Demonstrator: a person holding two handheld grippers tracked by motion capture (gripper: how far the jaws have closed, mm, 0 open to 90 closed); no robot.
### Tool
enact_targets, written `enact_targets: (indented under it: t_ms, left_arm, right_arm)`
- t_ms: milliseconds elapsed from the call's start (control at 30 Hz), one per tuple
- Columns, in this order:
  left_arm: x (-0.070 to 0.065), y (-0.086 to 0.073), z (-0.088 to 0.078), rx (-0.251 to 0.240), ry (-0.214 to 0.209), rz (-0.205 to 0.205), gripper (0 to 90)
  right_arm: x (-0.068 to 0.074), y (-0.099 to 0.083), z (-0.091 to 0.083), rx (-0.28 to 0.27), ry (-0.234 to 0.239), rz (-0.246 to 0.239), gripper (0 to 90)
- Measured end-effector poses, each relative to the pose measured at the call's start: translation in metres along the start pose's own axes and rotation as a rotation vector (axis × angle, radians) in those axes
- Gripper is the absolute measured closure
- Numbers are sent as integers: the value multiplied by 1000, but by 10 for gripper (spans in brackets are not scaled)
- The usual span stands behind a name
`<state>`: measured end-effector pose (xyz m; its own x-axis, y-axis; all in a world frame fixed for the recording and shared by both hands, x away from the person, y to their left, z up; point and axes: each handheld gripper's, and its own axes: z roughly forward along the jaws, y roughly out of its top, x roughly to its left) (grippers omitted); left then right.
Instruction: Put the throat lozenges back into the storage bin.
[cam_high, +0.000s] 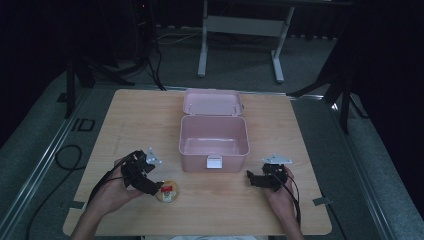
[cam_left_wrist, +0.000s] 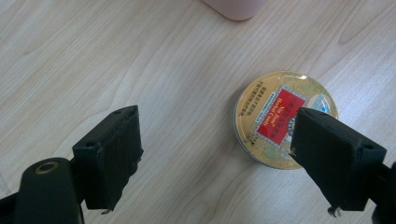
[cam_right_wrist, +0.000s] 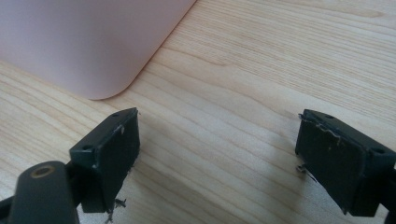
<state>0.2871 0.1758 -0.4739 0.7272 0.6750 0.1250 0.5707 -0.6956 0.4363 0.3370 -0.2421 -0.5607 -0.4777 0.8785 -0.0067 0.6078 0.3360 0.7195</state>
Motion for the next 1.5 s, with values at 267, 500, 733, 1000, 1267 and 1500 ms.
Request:
enact_targets:
  t_ms: [267,500,733,1000,1267,1500]
  left_arm:
    - [-2,3,2,10,-22,13,169]
    - [-4,7,2,23,-23,31,168]
    - [-7,9,4,43,-39,45,168]
    - [-10,12,6,62,-42,67,169]
    - [-14,17,11,98,-67,105,172]
    - [-17,21,17,135,-85,118,172]
  right_arm:
    - [0,0,0,0,0,0,134]
    - [0,0,0,0,1,0,134]
    - [0,0,0,0,1,0,135]
    - [0,0,0,0,1,-1,134]
    - [0,0,0,0,2,0,134]
    - [0,0,0,1,2,-2,134]
